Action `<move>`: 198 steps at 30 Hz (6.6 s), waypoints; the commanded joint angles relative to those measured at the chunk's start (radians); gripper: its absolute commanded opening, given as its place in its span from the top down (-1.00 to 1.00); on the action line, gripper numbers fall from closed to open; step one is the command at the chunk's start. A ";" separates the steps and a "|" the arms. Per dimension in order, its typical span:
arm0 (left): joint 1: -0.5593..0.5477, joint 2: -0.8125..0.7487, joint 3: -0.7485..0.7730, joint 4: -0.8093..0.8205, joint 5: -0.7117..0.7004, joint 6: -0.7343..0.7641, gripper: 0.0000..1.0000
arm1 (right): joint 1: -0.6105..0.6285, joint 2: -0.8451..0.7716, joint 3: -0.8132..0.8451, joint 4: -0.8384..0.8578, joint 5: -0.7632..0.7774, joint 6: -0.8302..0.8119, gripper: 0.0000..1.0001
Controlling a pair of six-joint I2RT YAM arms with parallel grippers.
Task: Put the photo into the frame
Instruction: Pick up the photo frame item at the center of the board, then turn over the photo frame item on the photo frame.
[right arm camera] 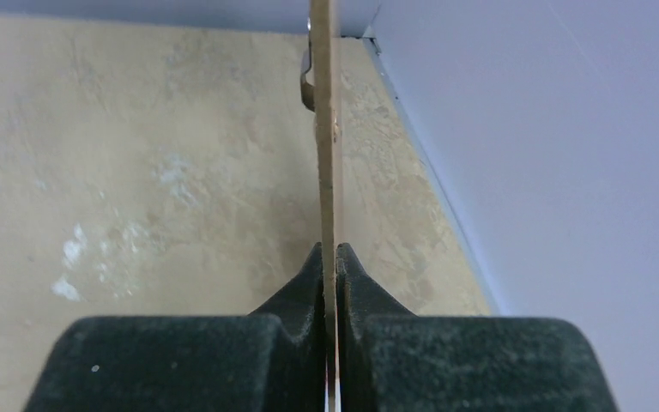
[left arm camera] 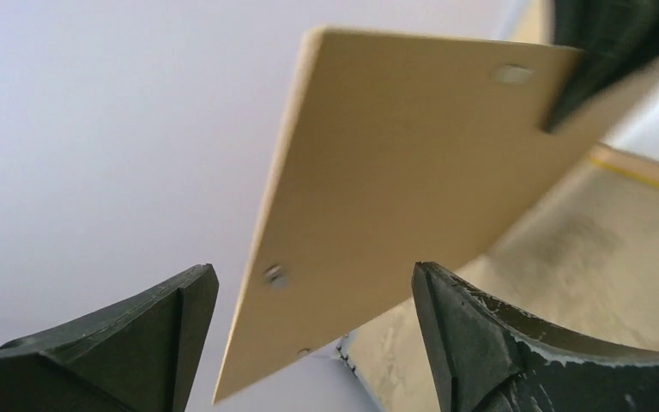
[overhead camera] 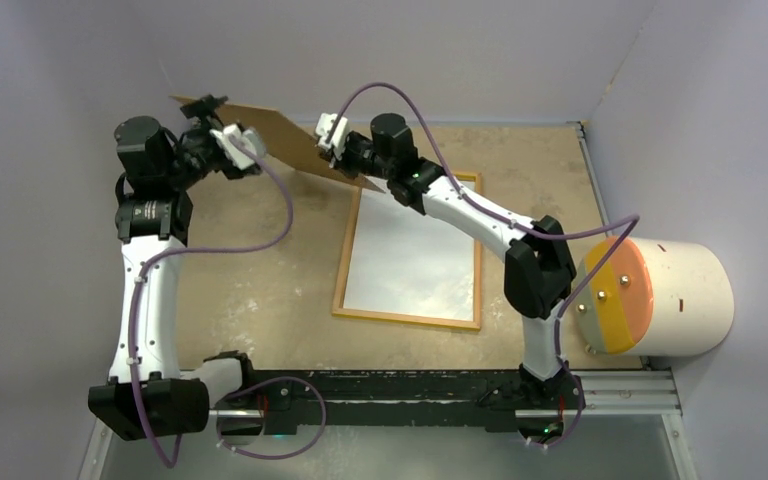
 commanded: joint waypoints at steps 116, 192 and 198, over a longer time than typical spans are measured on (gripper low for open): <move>-0.030 0.412 -0.127 -0.112 -0.346 -0.485 -1.00 | -0.700 -0.326 -1.156 0.849 -0.273 1.720 1.00; -0.044 0.422 -0.111 -0.154 -0.349 -0.488 -1.00 | -0.419 -0.321 -0.484 -0.616 0.360 1.045 -0.98; -0.044 0.428 -0.098 -0.163 -0.351 -0.486 -1.00 | -0.425 -0.403 -0.538 -0.556 0.449 1.089 -0.98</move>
